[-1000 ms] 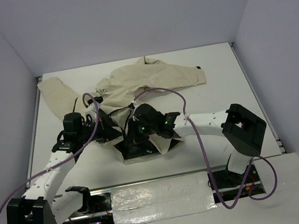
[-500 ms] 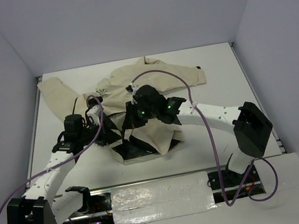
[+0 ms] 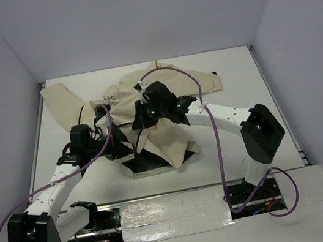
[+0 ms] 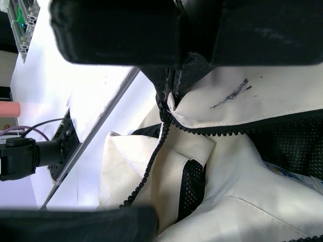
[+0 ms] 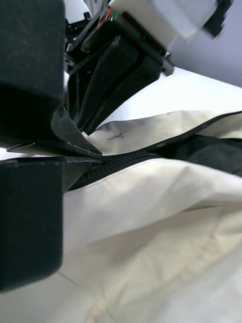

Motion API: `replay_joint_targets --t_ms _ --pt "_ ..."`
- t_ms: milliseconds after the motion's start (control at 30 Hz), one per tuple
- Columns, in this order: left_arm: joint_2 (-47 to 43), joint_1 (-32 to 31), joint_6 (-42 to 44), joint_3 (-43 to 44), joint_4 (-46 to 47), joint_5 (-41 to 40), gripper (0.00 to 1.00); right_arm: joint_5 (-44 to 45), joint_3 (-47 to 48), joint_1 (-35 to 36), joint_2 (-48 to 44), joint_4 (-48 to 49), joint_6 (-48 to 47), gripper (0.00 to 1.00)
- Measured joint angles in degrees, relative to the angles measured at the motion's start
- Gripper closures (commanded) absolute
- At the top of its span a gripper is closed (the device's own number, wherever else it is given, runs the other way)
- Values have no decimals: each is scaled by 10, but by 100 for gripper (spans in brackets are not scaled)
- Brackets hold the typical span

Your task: Zip up the jacket

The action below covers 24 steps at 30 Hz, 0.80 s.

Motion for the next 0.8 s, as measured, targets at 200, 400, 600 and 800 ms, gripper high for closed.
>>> replay_joint_targets --t_ms 200,400,600,800 --pt "0 0 -3 0 0 -5 100 12 -5 -5 -40 0 -68 85" --pt "0 4 -34 0 19 -5 100 -40 -221 16 -193 160 -43 100" --pt "1 8 -71 0 63 7 100 -78 -346 61 -163 297 44 100" --pt "2 8 -87 -1 88 11 100 -89 -339 92 -94 366 87 100"
